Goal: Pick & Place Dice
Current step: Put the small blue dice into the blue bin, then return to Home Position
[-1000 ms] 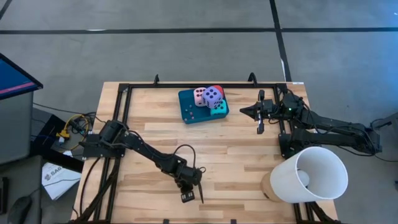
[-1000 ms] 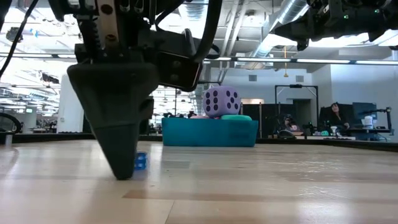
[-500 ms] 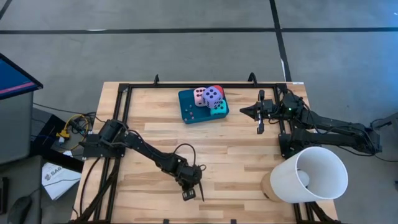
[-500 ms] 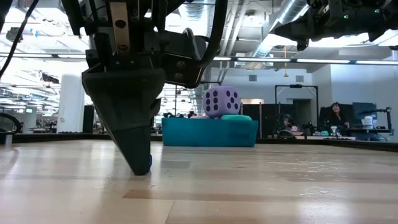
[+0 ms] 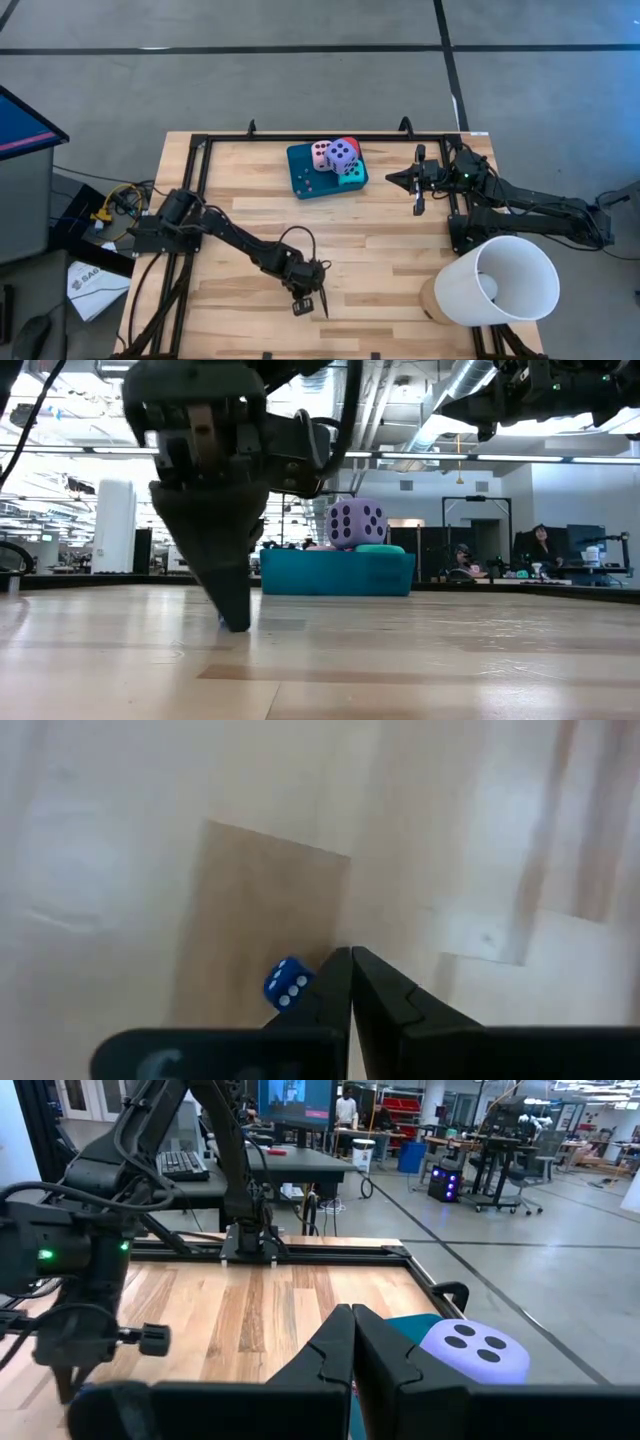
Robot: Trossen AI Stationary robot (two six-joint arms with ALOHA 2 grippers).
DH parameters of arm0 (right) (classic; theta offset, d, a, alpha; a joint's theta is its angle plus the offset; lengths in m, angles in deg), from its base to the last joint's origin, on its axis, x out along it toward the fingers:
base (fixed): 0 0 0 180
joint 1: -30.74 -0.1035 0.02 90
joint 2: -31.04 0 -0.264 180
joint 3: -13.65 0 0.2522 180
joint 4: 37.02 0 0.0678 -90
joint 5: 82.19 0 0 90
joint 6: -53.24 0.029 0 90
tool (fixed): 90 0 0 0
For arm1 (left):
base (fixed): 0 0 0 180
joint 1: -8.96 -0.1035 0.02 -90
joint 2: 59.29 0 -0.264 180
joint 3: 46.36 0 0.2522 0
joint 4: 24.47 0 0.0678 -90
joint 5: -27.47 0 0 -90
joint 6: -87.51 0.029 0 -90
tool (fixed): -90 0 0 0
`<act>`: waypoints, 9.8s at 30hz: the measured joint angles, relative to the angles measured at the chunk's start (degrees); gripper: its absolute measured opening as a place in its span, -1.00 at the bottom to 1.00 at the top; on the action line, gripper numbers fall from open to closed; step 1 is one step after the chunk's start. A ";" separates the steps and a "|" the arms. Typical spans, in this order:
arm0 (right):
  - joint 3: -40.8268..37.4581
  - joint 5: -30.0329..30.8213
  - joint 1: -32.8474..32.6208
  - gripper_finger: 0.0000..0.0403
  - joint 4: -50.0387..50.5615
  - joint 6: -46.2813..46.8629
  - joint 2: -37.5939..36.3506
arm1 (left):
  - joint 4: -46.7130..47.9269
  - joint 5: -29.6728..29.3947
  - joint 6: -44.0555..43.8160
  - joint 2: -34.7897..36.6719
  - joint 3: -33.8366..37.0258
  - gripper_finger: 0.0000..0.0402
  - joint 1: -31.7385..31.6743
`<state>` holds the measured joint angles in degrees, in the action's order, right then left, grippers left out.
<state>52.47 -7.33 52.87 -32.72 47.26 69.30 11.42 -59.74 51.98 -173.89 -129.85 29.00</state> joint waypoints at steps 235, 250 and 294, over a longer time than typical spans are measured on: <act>0.00 0.00 -0.04 -1.00 -3.08 -1.70 -0.02 | -63.15 -23.66 23.06 27.93 39.94 -0.23 -33.25; 0.00 0.00 -0.03 -1.00 -3.06 -1.65 -0.01 | -63.14 -23.48 23.21 27.93 39.92 -0.41 -33.10; 0.00 0.00 -0.04 -1.00 -2.80 -1.49 -0.02 | -38.47 -12.81 37.07 60.78 39.88 -1.00 -19.92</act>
<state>52.47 -7.33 52.83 -35.51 45.78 69.28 -27.04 -72.56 89.05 -113.11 -89.97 9.08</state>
